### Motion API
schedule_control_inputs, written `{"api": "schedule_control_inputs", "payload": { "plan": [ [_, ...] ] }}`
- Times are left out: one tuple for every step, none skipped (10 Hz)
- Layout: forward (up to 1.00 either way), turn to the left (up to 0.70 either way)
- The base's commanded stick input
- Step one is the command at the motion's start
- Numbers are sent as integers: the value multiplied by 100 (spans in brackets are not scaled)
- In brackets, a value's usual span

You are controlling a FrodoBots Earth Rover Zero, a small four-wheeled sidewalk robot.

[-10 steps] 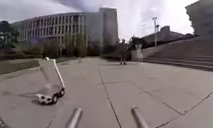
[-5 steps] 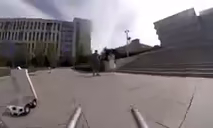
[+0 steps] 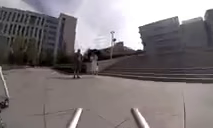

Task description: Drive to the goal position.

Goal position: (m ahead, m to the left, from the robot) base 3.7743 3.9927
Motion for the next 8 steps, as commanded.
{"api": "schedule_control_inputs", "payload": {
  "plan": [
    [100,0],
    [100,0],
    [100,0],
    [100,0],
    [100,0],
    [100,0],
    [100,0],
    [100,0]
  ]
}}
